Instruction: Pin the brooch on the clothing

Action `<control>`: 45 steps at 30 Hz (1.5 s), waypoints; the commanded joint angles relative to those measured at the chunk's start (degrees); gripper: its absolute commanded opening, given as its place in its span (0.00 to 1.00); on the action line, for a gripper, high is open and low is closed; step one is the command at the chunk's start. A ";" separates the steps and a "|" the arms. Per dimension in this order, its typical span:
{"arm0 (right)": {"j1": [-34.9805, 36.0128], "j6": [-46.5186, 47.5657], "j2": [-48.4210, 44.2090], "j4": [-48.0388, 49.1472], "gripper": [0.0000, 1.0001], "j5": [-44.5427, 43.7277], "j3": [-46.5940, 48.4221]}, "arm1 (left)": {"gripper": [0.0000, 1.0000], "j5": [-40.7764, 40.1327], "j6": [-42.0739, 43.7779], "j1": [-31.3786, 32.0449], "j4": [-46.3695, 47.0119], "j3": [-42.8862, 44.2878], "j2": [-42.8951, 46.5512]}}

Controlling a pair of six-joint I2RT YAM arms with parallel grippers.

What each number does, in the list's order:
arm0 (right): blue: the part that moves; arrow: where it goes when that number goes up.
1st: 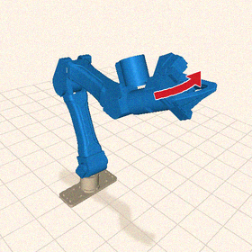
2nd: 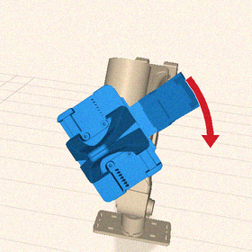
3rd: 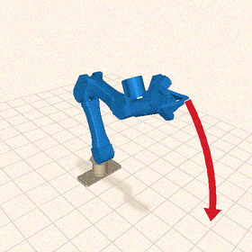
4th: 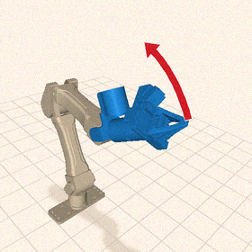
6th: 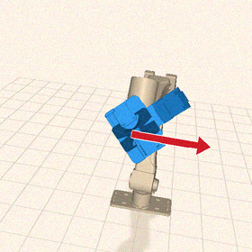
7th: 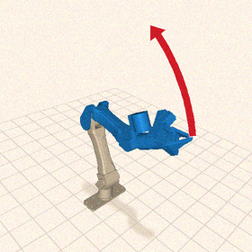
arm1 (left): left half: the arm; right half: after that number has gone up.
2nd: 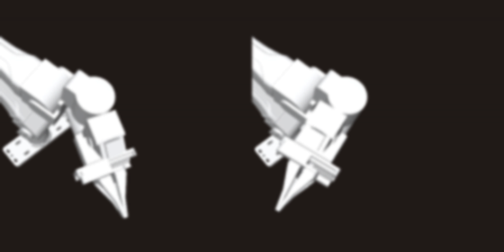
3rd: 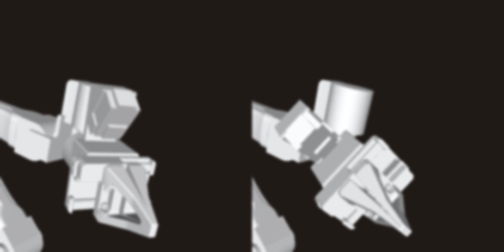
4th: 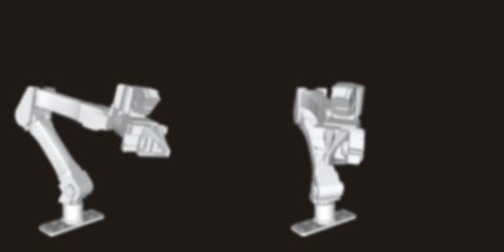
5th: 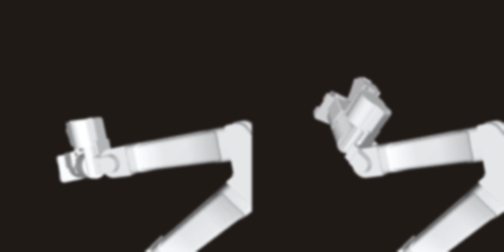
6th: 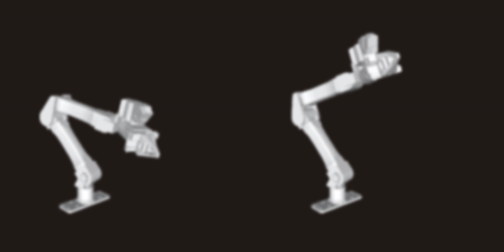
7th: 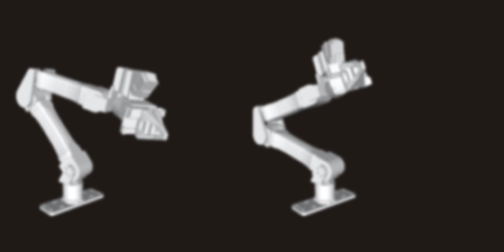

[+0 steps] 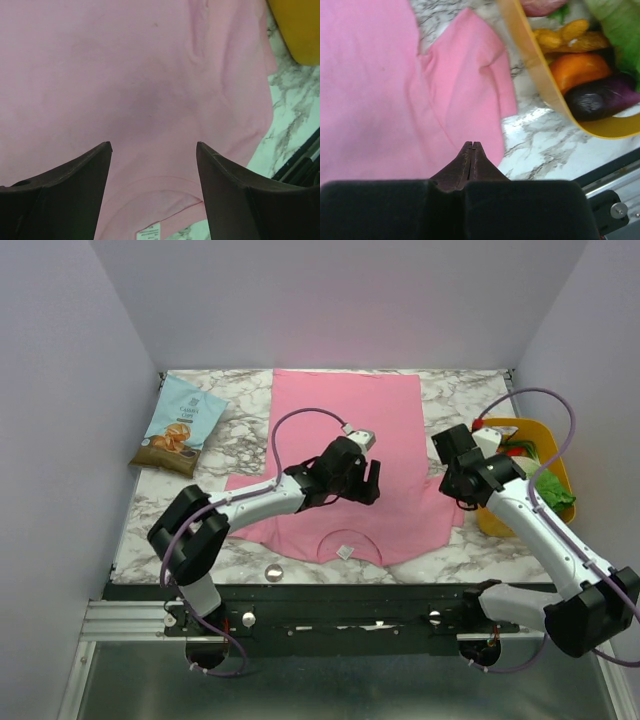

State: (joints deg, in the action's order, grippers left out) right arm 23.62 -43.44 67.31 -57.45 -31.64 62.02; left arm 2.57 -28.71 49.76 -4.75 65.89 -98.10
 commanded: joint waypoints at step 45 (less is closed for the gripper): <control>31.49 21.91 9.24 36.96 1.00 35.40 -4.27 | 0.75 -0.81 -19.35 -32.53 -41.21 -28.09 52.13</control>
State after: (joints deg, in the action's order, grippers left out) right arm 53.63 -23.44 76.16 -25.06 -4.86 58.61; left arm 1.74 -43.55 17.30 -43.92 40.32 -47.24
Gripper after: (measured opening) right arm 0.996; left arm 0.806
